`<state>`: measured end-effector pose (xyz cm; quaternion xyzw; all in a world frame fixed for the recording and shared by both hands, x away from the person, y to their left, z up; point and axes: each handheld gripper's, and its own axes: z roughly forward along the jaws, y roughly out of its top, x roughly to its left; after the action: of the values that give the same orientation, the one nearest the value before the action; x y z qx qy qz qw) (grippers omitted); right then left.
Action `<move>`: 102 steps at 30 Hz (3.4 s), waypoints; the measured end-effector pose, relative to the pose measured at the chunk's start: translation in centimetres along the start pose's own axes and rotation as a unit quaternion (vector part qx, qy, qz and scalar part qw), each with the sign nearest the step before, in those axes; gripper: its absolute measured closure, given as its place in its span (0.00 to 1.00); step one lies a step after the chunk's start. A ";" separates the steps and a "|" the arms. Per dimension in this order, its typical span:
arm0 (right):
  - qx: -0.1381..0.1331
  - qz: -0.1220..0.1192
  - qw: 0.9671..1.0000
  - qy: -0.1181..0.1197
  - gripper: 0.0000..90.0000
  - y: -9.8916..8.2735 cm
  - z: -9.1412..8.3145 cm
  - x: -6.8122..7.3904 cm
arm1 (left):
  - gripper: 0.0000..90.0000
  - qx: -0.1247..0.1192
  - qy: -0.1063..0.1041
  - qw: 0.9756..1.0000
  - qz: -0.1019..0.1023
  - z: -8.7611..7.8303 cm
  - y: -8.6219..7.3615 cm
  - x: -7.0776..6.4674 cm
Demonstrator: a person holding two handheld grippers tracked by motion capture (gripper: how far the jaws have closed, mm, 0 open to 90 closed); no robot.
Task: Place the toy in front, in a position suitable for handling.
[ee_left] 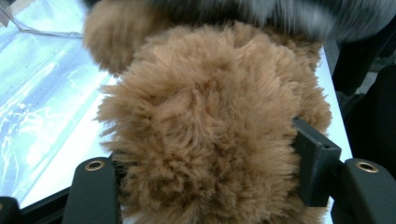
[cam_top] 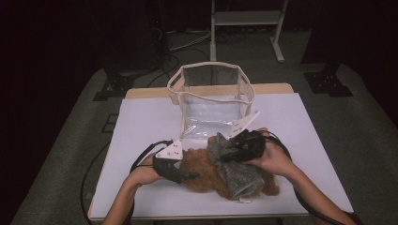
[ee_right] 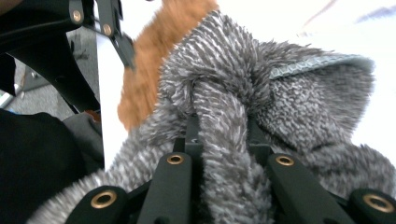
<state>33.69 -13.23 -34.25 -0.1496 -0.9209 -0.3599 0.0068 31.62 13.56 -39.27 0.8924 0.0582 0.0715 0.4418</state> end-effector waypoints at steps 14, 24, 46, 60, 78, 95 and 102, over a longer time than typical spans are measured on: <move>-0.003 0.044 0.999 -0.011 0.85 -1.7 -2.6 -2.2 | 0.38 -0.001 0.002 1.000 0.009 -0.3 -0.3 -0.4; -0.010 0.045 0.999 0.005 0.86 -4.3 -1.8 -0.8 | 0.04 -0.002 -0.030 0.998 -0.057 0.6 0.2 0.7; -0.028 0.090 0.993 -0.065 0.85 -7.2 -7.7 -4.0 | 0.38 0.015 0.023 0.999 0.040 6.0 5.0 0.5; -0.045 0.068 0.996 -0.037 0.85 -6.0 -5.6 -3.2 | 0.37 0.045 0.065 0.996 0.038 0.6 1.9 0.4; -0.059 0.074 0.995 -0.001 0.85 -7.5 -5.4 -2.7 | 0.36 0.022 0.025 0.999 0.012 -0.6 0.1 -0.2; -0.093 0.112 0.989 -0.023 0.85 -8.9 -7.8 -4.4 | 0.38 0.020 0.017 0.999 0.019 -1.8 -1.2 -1.4; -0.082 0.075 0.994 -0.013 0.85 -5.8 -6.6 -3.5 | 0.39 0.017 0.020 0.999 0.021 -1.6 -1.1 -1.7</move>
<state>34.79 -22.61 -33.68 -0.2235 -0.8743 -0.4307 0.0092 29.59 15.21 -39.31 0.8993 0.0497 0.0973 0.4234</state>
